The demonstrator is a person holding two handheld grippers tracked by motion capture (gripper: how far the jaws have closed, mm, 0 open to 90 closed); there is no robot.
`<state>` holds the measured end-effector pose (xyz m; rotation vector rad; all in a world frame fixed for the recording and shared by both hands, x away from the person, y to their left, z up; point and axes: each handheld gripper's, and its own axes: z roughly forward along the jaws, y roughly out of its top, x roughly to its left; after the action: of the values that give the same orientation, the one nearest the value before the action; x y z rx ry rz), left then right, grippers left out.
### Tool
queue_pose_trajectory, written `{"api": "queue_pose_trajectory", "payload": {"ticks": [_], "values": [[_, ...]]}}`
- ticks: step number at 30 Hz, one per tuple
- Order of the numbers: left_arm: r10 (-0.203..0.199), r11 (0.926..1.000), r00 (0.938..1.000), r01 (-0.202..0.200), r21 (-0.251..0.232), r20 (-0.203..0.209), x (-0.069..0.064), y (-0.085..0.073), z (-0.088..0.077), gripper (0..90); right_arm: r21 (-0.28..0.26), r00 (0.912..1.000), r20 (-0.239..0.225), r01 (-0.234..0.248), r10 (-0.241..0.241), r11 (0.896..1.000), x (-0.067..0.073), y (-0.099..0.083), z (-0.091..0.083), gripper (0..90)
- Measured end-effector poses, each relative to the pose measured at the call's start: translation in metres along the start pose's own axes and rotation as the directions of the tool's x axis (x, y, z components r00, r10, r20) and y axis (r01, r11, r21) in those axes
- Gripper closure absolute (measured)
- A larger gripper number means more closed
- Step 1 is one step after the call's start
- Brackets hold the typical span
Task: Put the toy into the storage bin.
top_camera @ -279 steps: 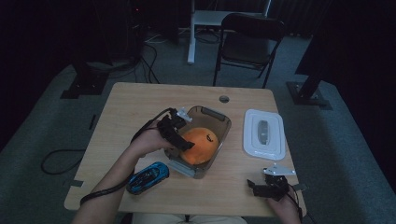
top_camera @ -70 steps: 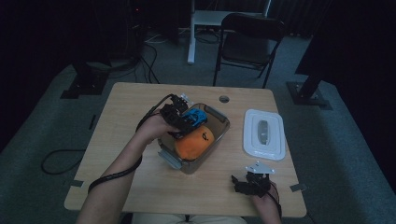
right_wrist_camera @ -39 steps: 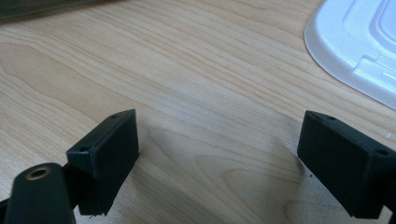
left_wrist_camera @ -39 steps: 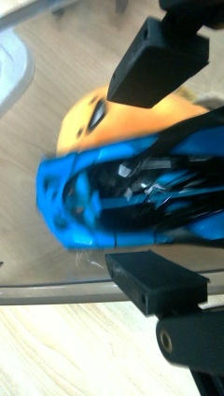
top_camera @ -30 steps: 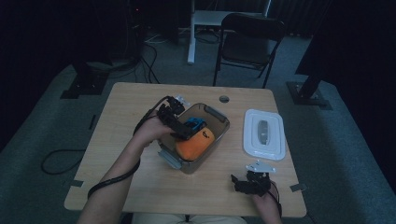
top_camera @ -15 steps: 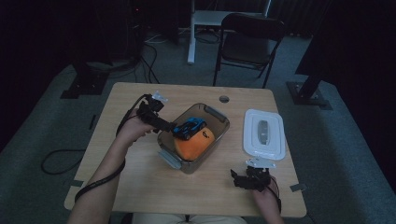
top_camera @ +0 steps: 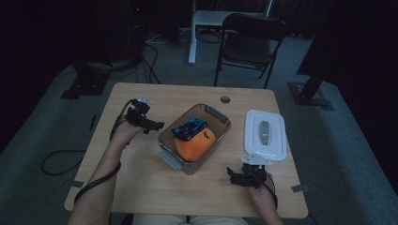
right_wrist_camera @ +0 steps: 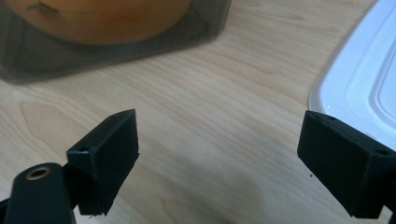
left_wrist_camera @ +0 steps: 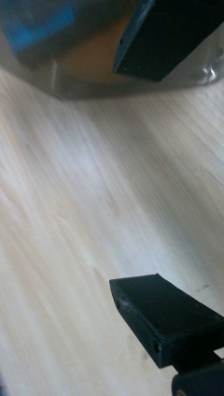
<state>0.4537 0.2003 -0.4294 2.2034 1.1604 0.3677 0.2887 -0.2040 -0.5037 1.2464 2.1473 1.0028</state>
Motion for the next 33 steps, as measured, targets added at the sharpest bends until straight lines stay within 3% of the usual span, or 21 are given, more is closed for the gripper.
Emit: {"api": "queue_pose_trajectory", "payload": {"ticks": [5,9,13,17,27,33], "values": [[0.004,0.9994,1.0,-0.004,0.034,0.004,0.0,-0.009,0.02,1.8,0.0,0.9997,-0.018,-0.014,0.014,1.0,-0.002,0.009,0.01,12.3],[0.006,0.9994,0.9992,-0.008,0.033,0.04,-0.002,-0.013,0.035,1.8,-0.004,0.9993,-0.025,-0.027,0.027,1.0,-0.002,0.018,0.019,12.3],[0.001,0.9997,0.9984,-0.002,0.024,0.057,-0.003,-0.016,0.044,1.8,-0.009,0.9991,-0.028,-0.031,0.031,0.999,-0.001,0.026,0.027,12.3],[0.02,0.9993,0.998,-0.021,0.03,0.06,-0.008,-0.018,0.051,1.8,-0.012,0.9989,-0.023,-0.04,0.039,0.999,0.0,0.031,0.034,12.3],[0.026,0.9994,0.9965,-0.028,0.022,0.079,-0.016,-0.025,0.052,1.9,-0.004,0.9964,-0.04,-0.076,0.075,0.997,0.0,0.032,0.043,12.3],[0.052,0.9983,0.9946,-0.054,0.021,0.089,-0.032,-0.032,0.046,1.9,-0.007,0.9967,-0.031,-0.076,0.075,0.997,-0.002,0.033,0.042,12.3]]}}
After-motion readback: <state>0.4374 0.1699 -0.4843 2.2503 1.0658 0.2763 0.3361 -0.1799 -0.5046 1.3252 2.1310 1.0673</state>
